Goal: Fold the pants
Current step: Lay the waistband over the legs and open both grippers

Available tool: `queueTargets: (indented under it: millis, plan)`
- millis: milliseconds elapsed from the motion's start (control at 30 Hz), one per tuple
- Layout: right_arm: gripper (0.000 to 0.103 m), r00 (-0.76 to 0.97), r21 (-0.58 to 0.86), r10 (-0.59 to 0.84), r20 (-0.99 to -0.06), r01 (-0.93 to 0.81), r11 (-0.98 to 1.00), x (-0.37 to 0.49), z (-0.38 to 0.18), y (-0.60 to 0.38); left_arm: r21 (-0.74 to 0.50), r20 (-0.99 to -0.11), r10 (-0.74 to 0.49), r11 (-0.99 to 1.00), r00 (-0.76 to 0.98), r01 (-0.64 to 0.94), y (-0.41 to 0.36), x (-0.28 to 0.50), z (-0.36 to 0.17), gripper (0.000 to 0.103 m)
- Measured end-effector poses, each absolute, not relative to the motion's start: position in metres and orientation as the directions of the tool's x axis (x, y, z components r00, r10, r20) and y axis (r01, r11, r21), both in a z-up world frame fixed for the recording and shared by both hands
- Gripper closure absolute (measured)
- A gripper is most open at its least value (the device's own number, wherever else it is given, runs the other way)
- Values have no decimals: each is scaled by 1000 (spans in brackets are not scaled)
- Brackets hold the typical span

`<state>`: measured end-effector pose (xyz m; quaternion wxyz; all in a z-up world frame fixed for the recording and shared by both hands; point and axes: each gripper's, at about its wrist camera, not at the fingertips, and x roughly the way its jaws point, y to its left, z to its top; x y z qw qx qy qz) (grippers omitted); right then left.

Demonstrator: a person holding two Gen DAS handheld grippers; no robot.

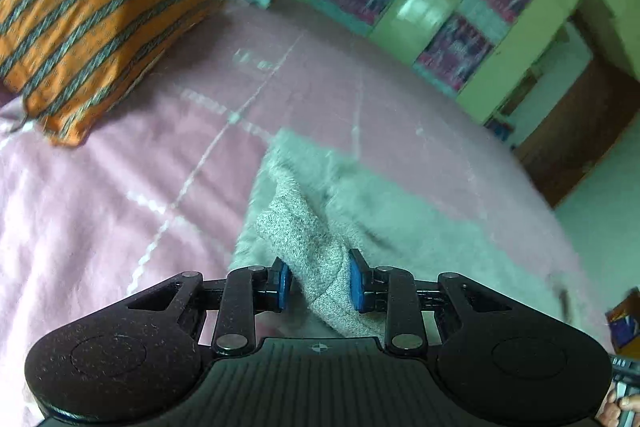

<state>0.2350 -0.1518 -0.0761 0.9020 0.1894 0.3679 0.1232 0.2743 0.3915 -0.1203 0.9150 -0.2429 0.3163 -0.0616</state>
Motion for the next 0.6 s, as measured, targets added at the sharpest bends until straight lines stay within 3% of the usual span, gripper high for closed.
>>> queueTargets:
  millis: [67,133,200,267,433,533,600]
  plan:
    - [103,726,410,347,-593,-98,907,232,-70,-151,-449,-593,-260,892,762,-46,387,276,-124,74]
    - [103,704,389,328,-629,-81,918,237,-79,-149,-410,-626,-245,911,740,-45,383,278,-131,74]
    - [103,656,365,317,-685,-68,929,245,-96,-145,-435,-619,-249,898,745,-61,384,278,-132,74]
    - [103,668,351,313,-675,-82,933,243,-98,-143,-437,-618,-247,897,747,-65,385,277,-130,74]
    - [103,723,373,337,-603,-118,920,233,-75,-146,-479,-521,-235,876,820,-53,389,273,-113,74]
    - [103,696,387,346,-629,-106,916,240,-83,-147,-404,-631,-205,910,749,-92,383,286,-128,74]
    - [103,652,376,337,-679,-85,923,246,-99,-145,-391,-631,-204,917,749,-80,381,284,-133,74]
